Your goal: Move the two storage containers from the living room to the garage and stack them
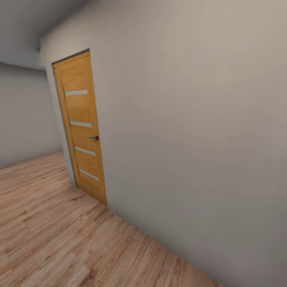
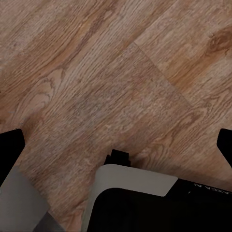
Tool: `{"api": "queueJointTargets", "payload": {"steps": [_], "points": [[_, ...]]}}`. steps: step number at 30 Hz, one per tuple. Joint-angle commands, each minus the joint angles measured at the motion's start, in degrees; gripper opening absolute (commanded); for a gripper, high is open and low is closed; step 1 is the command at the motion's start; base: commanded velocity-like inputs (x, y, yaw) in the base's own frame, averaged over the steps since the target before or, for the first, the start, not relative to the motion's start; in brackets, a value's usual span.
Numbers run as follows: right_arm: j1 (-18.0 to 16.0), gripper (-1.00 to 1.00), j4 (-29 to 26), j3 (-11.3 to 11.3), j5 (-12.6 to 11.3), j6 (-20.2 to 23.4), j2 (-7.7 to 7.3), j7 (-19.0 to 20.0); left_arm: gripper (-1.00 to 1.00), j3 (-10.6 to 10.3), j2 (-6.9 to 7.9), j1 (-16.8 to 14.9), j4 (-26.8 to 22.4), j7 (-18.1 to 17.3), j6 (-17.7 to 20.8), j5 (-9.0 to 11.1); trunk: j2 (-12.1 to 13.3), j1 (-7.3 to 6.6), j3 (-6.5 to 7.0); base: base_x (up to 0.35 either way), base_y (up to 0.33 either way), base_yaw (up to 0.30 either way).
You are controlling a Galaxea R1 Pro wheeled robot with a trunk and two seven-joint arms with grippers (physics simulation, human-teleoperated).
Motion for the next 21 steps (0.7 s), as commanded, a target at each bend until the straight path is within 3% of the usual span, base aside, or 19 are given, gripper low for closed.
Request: {"api": "queueJointTargets", "payload": {"steps": [1,10,21], "points": [[-0.09,1.00,0.19,0.42,0.09,-0.29,0.00,-0.04,1.00,0.01,-0.02,-0.05,0.05,0.06,-0.25,0.35,-0.06,0.01,-0.08,0.000,0.000,0.277],[-0.09,1.00,0.18,0.40,0.10,-0.28,0.00,-0.04,1.00,0.00,-0.04,-0.05,0.05,0.35,-0.29,0.35,-0.06,0.01,-0.08,0.033,0.000,0.277],[-0.09,1.00,0.18,0.38,0.07,-0.24,0.00,-0.04,1.00,0.01,0.08,-0.05,0.05,0.41,-0.28,0.35,-0.06,0.01,-0.08,0.294,0.000,0.277]]}}
